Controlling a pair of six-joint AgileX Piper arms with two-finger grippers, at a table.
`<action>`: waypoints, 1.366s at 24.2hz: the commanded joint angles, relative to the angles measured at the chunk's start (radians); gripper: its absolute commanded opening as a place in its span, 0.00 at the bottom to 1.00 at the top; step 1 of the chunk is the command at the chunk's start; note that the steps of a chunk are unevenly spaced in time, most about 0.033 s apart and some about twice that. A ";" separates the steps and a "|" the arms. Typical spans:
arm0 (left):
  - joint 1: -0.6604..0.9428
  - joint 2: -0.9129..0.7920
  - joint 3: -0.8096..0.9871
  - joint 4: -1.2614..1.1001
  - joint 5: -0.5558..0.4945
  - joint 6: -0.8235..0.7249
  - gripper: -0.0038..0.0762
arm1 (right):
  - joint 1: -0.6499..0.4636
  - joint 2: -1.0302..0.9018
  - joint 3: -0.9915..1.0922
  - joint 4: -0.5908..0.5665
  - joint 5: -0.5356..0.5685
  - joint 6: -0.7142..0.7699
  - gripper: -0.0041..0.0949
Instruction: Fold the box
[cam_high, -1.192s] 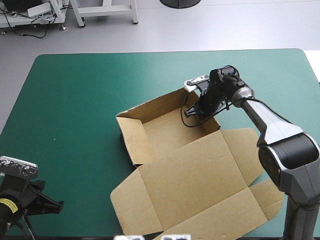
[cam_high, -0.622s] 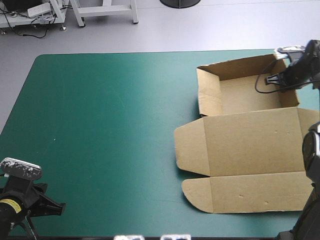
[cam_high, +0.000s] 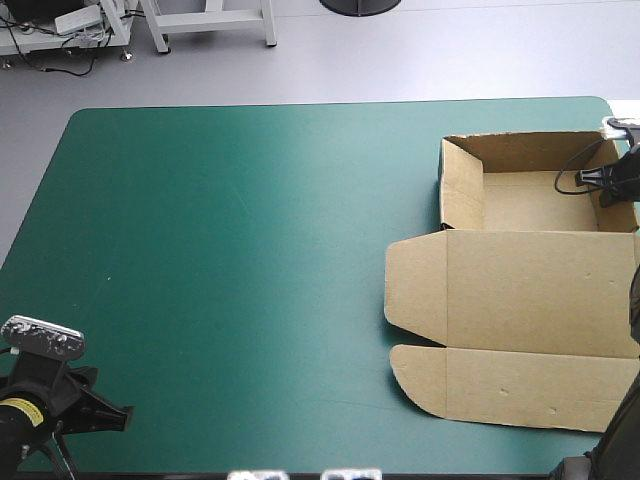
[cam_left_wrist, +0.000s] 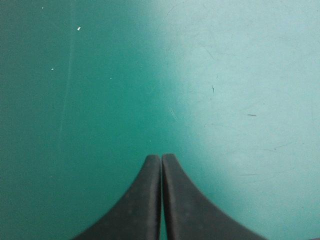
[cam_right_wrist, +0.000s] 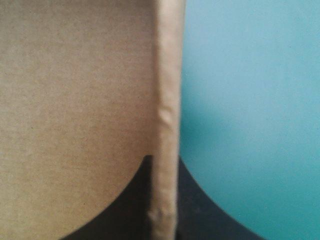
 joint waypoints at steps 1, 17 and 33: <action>-0.003 0.008 -0.023 -0.001 -0.039 -0.007 0.04 | -0.003 -0.054 -0.031 0.028 0.017 -0.040 0.04; -0.003 0.008 -0.023 -0.021 -0.040 -0.007 0.04 | -0.003 -0.046 -0.033 0.032 0.017 -0.039 0.76; -0.003 0.008 -0.023 -0.023 -0.114 -0.007 0.04 | 0.252 -0.599 -0.071 0.242 0.017 -0.102 0.51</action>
